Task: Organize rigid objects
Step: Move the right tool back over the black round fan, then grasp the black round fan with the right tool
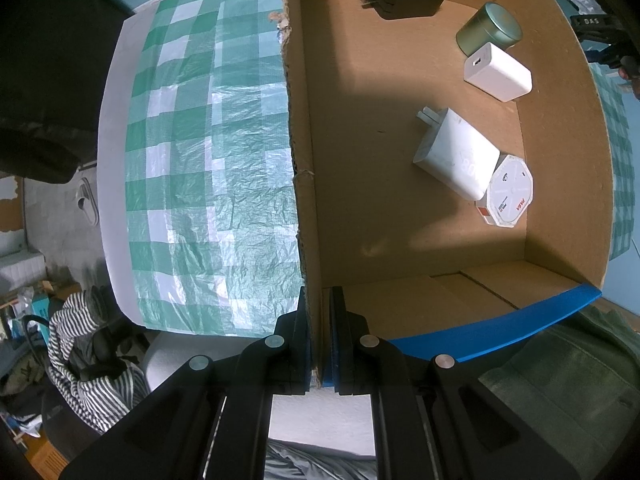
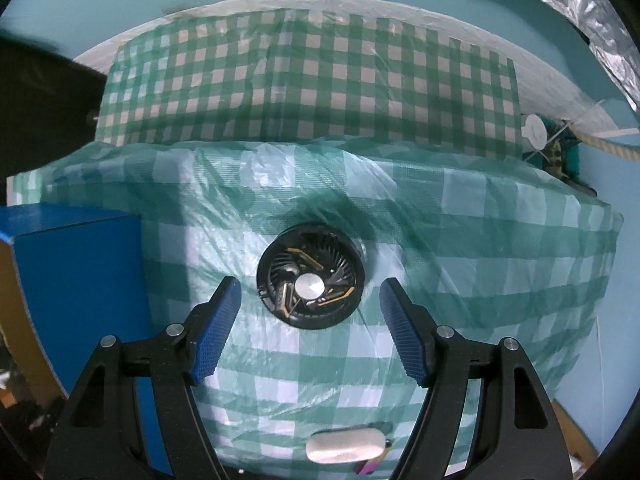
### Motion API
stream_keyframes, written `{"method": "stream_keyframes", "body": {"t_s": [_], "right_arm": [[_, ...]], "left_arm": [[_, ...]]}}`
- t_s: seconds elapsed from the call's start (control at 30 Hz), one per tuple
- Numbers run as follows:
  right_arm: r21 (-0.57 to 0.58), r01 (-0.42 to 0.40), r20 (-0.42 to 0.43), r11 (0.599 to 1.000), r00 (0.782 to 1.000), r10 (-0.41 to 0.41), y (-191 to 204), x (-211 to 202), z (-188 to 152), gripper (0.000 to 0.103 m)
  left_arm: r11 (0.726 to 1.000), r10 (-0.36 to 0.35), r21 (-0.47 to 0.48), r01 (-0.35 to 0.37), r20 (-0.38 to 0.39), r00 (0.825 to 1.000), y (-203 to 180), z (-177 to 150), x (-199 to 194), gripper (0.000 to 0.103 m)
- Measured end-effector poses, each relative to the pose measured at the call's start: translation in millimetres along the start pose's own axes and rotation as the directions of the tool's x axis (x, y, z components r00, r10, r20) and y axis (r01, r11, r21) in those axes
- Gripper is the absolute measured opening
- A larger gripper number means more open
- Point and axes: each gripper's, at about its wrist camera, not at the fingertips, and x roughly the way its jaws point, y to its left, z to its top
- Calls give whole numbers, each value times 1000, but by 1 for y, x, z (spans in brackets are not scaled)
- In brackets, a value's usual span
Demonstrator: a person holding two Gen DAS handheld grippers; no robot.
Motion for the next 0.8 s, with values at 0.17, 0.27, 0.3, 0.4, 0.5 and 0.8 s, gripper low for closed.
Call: {"method": "stream_keyframes", "body": {"t_s": [0.17, 0.27, 0.3, 0.4, 0.5, 0.8], "right_arm": [[13, 1, -12, 1000, 1000, 0, 0, 11, 0, 72], [16, 2, -6, 1000, 1000, -2, 1, 16, 0, 72], [17, 4, -2, 1000, 1000, -4, 2, 17, -1, 72], [20, 18, 0, 1000, 1000, -18, 3, 21, -1, 61], [6, 30, 6, 1000, 1000, -30, 6, 21, -3, 61], [-47, 34, -11, 998, 999, -34, 14, 14, -10, 61]], "left_arm": [[1000, -2, -3, 2, -1, 1000, 1, 1, 0, 7], [1000, -1, -3, 1, -2, 1000, 1, 1, 0, 7], [1000, -1, -3, 1, -2, 1000, 1, 1, 0, 7], [1000, -2, -3, 2, -3, 1000, 1, 1, 0, 7], [1000, -4, -3, 4, -3, 1000, 2, 1, 0, 7], [1000, -3, 4, 3, 0, 1000, 2, 2, 0, 7]]}}
